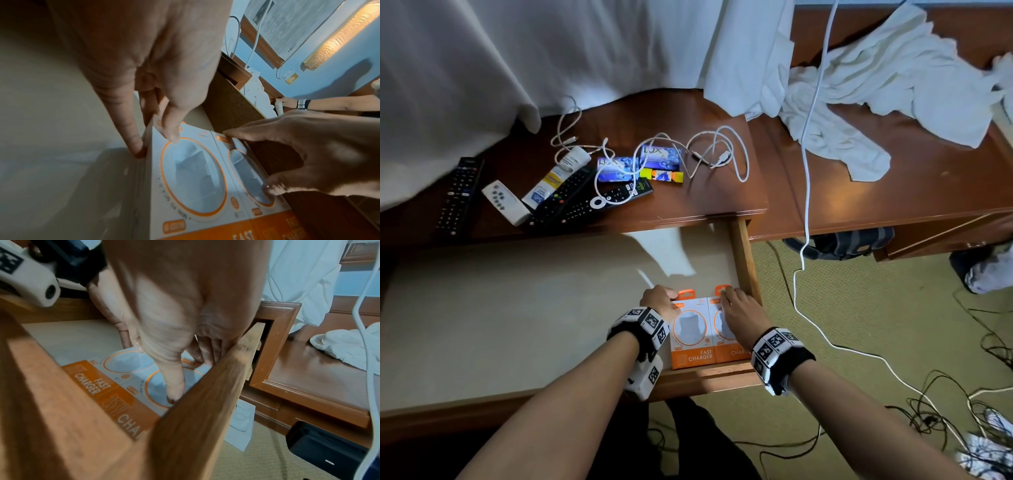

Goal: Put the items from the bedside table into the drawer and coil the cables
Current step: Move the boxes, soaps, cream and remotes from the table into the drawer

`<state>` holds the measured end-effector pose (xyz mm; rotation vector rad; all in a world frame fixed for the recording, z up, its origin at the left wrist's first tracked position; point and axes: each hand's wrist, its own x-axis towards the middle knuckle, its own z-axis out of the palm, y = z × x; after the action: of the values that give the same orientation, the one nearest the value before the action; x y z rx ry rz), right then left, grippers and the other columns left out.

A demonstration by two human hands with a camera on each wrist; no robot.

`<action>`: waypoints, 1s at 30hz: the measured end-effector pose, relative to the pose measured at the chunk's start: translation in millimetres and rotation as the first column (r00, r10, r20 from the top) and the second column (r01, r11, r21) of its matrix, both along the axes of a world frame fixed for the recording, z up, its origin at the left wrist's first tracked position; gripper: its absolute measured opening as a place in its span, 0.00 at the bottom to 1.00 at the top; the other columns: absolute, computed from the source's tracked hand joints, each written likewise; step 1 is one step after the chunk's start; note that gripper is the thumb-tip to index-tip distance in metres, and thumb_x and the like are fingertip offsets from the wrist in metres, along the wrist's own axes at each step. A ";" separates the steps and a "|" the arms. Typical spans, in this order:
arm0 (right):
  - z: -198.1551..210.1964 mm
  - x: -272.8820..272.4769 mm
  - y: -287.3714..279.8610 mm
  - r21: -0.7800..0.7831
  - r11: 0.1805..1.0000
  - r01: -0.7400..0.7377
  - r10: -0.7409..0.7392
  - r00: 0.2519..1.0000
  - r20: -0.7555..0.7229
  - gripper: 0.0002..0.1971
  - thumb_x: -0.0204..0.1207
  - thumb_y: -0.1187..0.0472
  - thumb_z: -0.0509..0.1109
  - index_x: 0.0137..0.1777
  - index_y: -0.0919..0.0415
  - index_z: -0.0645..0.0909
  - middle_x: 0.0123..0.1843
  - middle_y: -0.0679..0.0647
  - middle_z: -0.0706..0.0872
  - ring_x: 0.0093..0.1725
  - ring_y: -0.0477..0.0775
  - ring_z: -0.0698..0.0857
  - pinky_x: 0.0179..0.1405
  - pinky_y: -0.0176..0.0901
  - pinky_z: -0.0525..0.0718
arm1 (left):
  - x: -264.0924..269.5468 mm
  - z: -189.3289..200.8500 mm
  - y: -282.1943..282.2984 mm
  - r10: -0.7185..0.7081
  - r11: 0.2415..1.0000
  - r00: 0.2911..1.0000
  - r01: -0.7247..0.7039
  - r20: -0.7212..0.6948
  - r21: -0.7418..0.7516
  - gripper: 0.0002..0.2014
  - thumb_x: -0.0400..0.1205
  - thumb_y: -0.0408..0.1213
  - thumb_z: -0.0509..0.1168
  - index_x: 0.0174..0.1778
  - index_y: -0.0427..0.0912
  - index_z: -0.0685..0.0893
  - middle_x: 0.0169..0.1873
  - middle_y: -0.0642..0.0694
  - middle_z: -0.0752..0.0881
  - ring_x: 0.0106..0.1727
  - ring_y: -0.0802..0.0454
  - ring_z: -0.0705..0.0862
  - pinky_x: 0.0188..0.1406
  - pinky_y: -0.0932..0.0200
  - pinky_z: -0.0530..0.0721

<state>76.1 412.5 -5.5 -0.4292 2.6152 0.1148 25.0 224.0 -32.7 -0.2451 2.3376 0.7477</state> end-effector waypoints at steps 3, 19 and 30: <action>-7.8 0.1 0.3 -0.017 1.000 0.003 -0.003 0.999 -0.035 0.23 0.55 0.64 0.82 0.52 0.69 0.86 0.44 0.61 0.88 0.40 0.59 0.88 0.32 0.45 0.86 | 0.7 0.5 1.8 0.020 1.000 1.000 -0.020 0.009 -0.005 0.12 0.75 0.32 0.71 0.54 0.39 0.89 0.54 0.40 0.90 0.59 0.44 0.87 0.60 0.62 0.81; 34.9 -10.9 -19.6 -0.251 0.936 0.247 -0.234 0.969 0.079 0.31 0.76 0.61 0.68 0.78 0.60 0.63 0.80 0.57 0.63 0.78 0.60 0.65 0.72 0.47 0.70 | -14.5 35.0 -26.0 0.111 0.989 0.988 -0.121 0.110 0.086 0.17 0.70 0.42 0.77 0.54 0.44 0.86 0.55 0.46 0.85 0.59 0.47 0.85 0.59 0.62 0.82; 94.3 -107.5 -100.0 -0.503 0.809 0.304 -0.352 0.936 -0.001 0.15 0.75 0.54 0.68 0.62 0.48 0.83 0.63 0.45 0.84 0.63 0.52 0.82 0.58 0.47 0.82 | -102.8 125.0 -112.2 0.330 0.935 0.889 -0.262 -0.316 0.239 0.02 0.70 0.39 0.74 0.36 0.47 0.91 0.39 0.48 0.92 0.45 0.51 0.89 0.52 0.61 0.85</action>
<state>-31.4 312.5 88.7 -0.1260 2.7490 -0.6870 -77.8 111.9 92.2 -0.4228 2.5702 1.2499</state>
